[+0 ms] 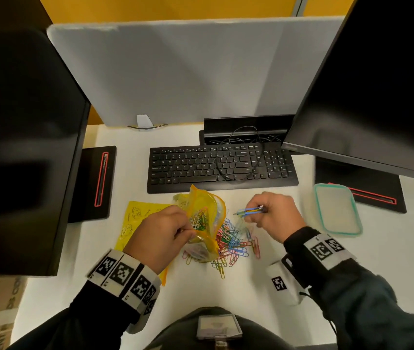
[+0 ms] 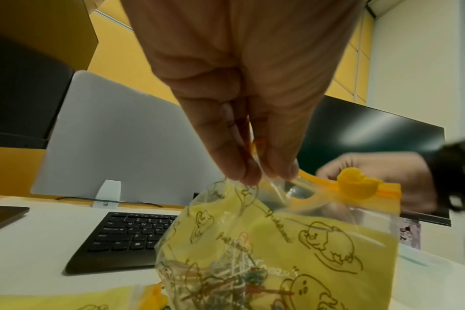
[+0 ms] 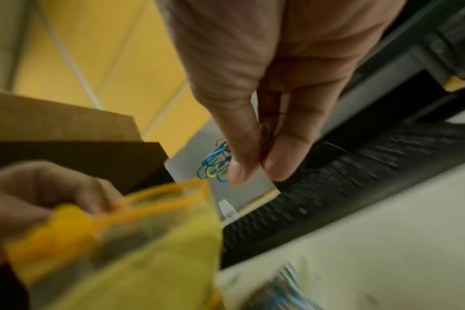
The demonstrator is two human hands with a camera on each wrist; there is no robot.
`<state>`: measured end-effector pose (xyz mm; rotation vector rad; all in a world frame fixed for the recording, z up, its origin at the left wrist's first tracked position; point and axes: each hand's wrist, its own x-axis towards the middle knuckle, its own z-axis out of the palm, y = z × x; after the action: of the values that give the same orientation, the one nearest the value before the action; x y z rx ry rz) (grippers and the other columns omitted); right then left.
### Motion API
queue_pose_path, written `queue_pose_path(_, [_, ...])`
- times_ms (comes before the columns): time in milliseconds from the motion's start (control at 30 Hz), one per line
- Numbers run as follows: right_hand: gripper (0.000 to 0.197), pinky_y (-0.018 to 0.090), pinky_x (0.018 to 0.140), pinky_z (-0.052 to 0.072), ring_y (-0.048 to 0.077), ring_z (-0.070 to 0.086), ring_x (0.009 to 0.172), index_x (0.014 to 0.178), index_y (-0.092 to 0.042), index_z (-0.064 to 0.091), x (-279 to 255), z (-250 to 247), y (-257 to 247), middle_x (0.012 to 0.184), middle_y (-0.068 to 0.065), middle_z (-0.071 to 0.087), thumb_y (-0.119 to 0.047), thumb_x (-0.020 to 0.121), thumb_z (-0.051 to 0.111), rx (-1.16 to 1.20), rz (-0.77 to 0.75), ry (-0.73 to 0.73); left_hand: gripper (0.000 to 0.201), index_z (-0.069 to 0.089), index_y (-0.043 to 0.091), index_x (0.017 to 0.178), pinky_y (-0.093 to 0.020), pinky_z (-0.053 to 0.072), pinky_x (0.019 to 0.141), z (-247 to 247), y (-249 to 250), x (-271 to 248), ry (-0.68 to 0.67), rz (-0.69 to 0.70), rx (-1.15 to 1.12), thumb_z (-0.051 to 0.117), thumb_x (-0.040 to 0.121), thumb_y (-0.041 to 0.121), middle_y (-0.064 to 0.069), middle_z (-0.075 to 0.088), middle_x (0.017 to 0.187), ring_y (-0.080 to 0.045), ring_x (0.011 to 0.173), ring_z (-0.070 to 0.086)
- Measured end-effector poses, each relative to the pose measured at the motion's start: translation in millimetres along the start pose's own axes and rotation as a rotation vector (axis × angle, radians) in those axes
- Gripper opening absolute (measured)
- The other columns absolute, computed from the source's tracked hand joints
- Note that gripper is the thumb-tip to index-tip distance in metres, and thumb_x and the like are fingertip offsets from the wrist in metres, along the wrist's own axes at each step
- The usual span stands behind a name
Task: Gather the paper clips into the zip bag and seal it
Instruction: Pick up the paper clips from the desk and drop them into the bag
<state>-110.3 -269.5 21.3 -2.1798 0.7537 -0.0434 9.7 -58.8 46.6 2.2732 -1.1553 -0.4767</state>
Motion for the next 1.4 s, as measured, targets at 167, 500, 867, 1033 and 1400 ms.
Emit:
queue_pose_path(167, [0.009, 0.029, 0.078, 0.043, 0.024, 0.059, 0.091, 0.090, -0.015, 0.069, 3, -6, -59, 0.095, 0.006, 0.066, -0.013, 0.082, 0.064, -0.474, -0.265, -0.154, 0.012, 0.068, 0.015, 0.072, -0.035, 0.049, 0.072, 2, 9, 8, -0.024, 0.042, -0.002, 0.066, 0.076, 0.026, 0.003, 0.062, 0.085, -0.016, 0.078, 0.059])
queue_pose_path(500, [0.055, 0.023, 0.083, 0.040, 0.020, 0.055, 0.096, 0.122, -0.019, 0.051, -3, -5, -26, 0.119, 0.005, 0.054, -0.010, 0.073, 0.074, -0.282, -0.043, -0.060, 0.010, 0.068, 0.014, 0.071, -0.012, 0.037, 0.063, -1, 8, 3, 0.047, 0.050, 0.004, 0.070, 0.076, 0.023, 0.008, 0.059, 0.082, -0.006, 0.068, 0.051])
queue_pose_path(867, [0.102, 0.040, 0.100, 0.043, 0.027, 0.037, 0.121, 0.137, -0.012, 0.026, -30, 76, 26, 0.130, 0.008, 0.033, -0.043, 0.058, 0.083, -0.421, 0.256, -0.260, 0.005, 0.070, 0.017, 0.070, -0.005, 0.038, 0.069, -4, -2, -9, 0.091, 0.011, 0.000, 0.075, 0.071, 0.017, 0.009, 0.060, 0.081, -0.005, 0.073, 0.053])
queue_pose_path(1033, [0.044, 0.035, 0.093, 0.045, 0.029, 0.048, 0.111, 0.123, -0.008, 0.044, -17, 81, 21, 0.124, 0.012, 0.042, -0.012, 0.083, 0.061, -0.413, 0.187, -0.179, 0.006, 0.069, 0.016, 0.070, -0.010, 0.039, 0.070, -5, -2, -10, 0.102, 0.013, -0.013, 0.074, 0.072, 0.015, 0.008, 0.060, 0.081, -0.005, 0.079, 0.052])
queue_pose_path(1400, [0.022, 0.026, 0.079, 0.043, 0.030, 0.059, 0.098, 0.099, -0.006, 0.064, -3, 61, 32, 0.105, 0.015, 0.064, -0.001, 0.085, 0.048, -0.336, 0.205, -0.103, 0.006, 0.069, 0.015, 0.071, -0.003, 0.036, 0.065, -6, -1, -5, 0.080, 0.003, 0.000, 0.072, 0.074, 0.019, 0.013, 0.055, 0.081, -0.003, 0.071, 0.053])
